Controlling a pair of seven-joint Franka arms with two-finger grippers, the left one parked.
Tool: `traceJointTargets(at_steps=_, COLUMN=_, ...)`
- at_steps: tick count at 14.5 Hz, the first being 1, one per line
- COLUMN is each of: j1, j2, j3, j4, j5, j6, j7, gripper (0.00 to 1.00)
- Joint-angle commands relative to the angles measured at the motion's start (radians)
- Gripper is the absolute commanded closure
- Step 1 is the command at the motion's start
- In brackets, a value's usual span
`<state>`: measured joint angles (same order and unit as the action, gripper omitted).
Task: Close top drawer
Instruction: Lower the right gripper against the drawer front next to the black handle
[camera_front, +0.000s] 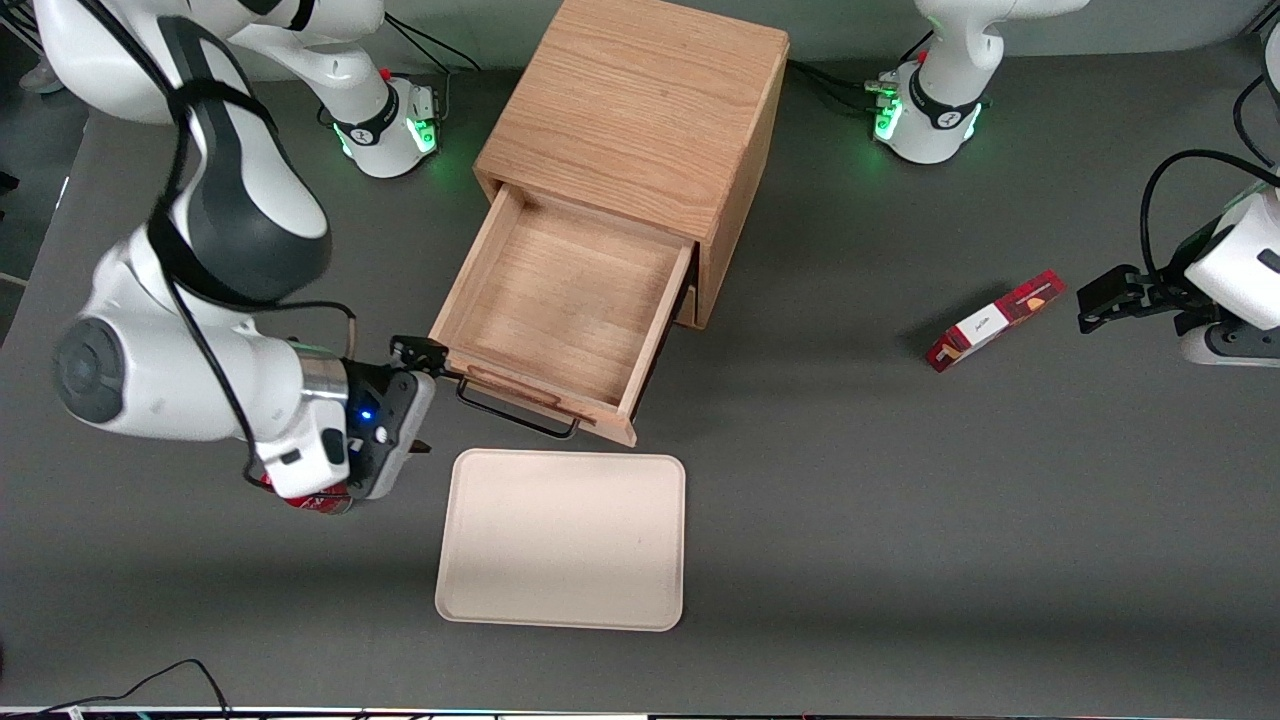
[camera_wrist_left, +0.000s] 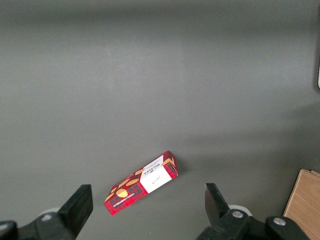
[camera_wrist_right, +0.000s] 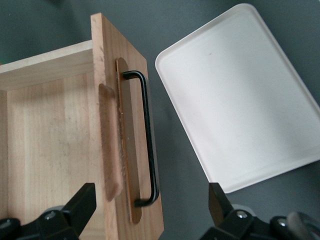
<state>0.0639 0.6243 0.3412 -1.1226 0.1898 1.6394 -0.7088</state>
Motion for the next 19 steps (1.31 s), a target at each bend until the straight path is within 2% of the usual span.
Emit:
traceJointTargets(at_steps=1, j1=0.014, j2=0.075, j3=0.004, j4=0.044, j5=0.023, j6=-0.006, j7=-0.076, gripper=0.00)
traceJointTargets(at_steps=10, j1=0.045, j2=0.173, j3=0.004, j4=0.056, j5=0.022, j6=0.005, j7=-0.034, gripper=0.00)
traceJointTargets(at_steps=16, j1=0.039, j2=0.160, j3=-0.005, j4=0.151, j5=0.014, j6=-0.095, j7=-0.032, gripper=0.00)
traceJointTargets(at_steps=19, j1=0.042, j2=0.158, j3=-0.004, j4=0.167, j5=0.013, j6=-0.098, j7=-0.032, gripper=0.00)
